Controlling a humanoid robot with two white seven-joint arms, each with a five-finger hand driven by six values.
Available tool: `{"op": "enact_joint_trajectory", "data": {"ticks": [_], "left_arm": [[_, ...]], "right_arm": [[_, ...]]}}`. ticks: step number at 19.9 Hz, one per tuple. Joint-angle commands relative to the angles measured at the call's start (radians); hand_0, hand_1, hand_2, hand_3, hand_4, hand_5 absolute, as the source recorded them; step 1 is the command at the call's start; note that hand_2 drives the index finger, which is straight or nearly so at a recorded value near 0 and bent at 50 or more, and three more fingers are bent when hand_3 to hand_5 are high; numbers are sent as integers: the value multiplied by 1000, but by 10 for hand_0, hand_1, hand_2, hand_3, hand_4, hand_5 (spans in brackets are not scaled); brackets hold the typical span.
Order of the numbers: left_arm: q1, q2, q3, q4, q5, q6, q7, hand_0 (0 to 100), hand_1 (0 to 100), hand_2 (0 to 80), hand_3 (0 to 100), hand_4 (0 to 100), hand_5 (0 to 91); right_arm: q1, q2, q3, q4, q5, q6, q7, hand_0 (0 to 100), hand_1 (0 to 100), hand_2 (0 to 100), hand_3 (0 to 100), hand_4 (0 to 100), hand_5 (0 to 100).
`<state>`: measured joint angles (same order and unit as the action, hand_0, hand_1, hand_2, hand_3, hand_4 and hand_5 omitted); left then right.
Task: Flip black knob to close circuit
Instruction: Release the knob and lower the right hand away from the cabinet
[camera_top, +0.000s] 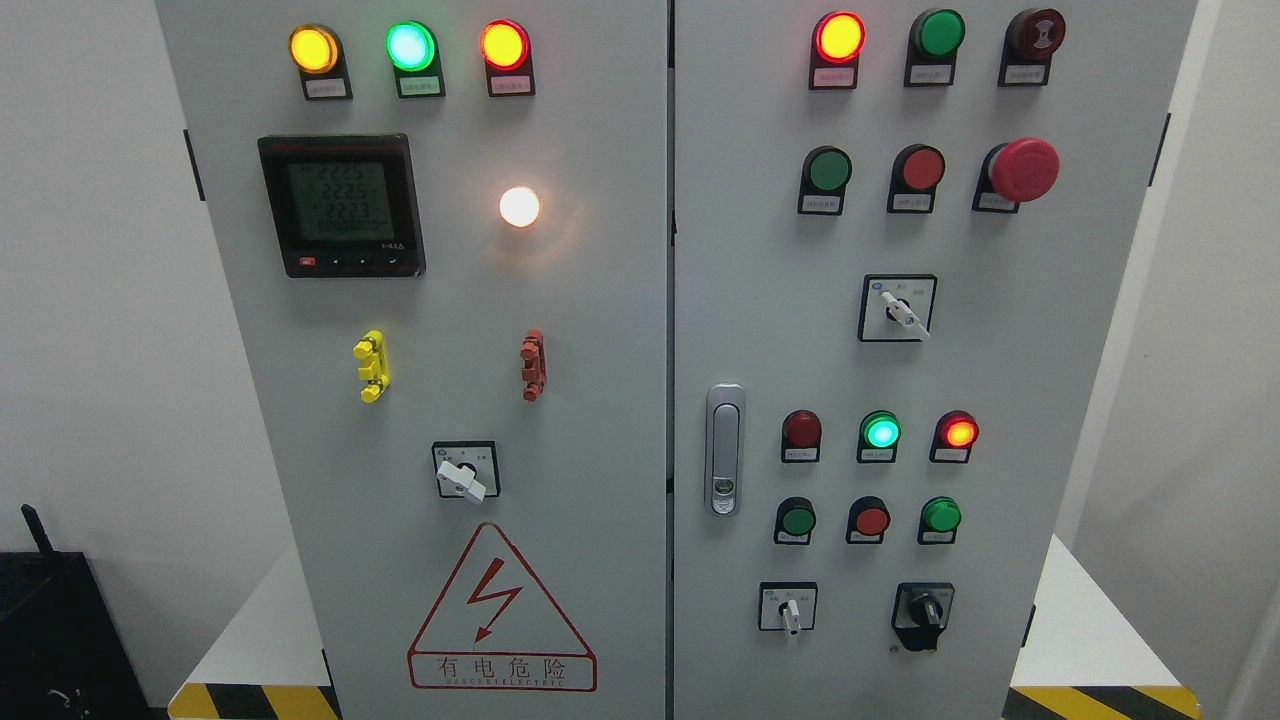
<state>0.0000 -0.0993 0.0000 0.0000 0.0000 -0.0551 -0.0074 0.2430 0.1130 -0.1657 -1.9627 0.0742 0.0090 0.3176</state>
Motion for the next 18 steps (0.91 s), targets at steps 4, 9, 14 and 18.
{"op": "enact_joint_trajectory", "data": {"ticks": [4,9,14,18], "left_arm": [[34,0,11,-34,8,0,0,0,0,0,49,27,0],[34,1,11,-34,8,0,0,0,0,0,49,26,0],[34,0,11,-34,8,1,0,0,0,0,49,26,0],[34,1,11,-34,8,0,0,0,0,0,50,27,0]], "right_arm": [[113,-3,-110,-90,-234,-60,67,0,0,0,12,0,0],[173,-9,-103,-68,-237,-116,90,0,0,0,14,0,0],[185,-10,-101,-64,-269,-118,153,0,0,0,28,26,0],[194,-10,-98,-62,-269,-116,166,0,0,0,34,35,0]]}}
